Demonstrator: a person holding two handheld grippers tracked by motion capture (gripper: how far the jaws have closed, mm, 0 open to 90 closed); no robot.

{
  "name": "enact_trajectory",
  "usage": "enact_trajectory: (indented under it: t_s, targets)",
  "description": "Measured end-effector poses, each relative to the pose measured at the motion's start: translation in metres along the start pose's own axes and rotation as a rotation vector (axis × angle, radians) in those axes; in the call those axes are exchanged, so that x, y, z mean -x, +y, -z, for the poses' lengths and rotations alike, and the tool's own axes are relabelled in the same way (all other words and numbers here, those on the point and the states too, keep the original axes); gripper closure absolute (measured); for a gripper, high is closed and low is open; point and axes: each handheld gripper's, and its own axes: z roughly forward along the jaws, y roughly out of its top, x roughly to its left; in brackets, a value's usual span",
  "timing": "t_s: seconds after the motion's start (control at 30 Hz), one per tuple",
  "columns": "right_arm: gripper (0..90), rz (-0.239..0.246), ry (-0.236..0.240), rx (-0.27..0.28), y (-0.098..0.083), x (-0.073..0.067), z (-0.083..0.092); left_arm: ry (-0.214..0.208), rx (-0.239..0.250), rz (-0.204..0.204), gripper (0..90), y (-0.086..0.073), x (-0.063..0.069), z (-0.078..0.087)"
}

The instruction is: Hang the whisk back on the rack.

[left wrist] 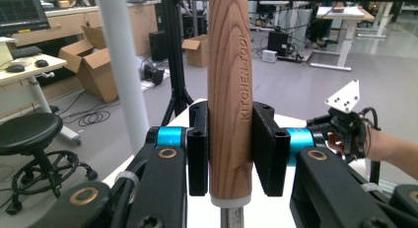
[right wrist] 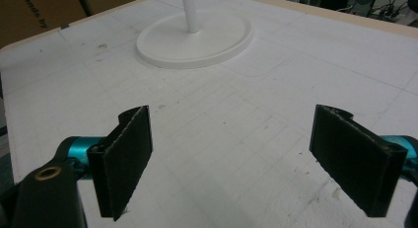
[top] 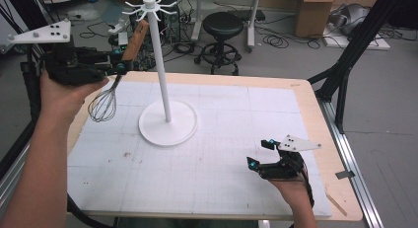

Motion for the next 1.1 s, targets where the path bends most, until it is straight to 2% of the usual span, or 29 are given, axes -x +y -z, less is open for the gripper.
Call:
enact_trajectory:
  t_s: [0.17,0.43,0.6,1.1]
  targets:
    - [15.6,0.0,-0.004,0.005,0.0,0.001,0.001,0.019,0.016,0.011,70.9,0.002,-0.006,0.004]
    - [15.6,-0.003,-0.006,0.003,-0.001,0.001,0.002,0.045,-0.001,0.023,70.9,-0.001,-0.012,0.003]
    - [15.6,-0.002,-0.006,0.005,-0.001,0.002,0.002,0.048,0.003,0.033,70.9,-0.001,-0.016,0.0]
    - [15.6,-0.013,-0.014,0.007,-0.004,0.005,0.006,0.047,-0.039,0.053,70.9,-0.006,-0.025,-0.016]
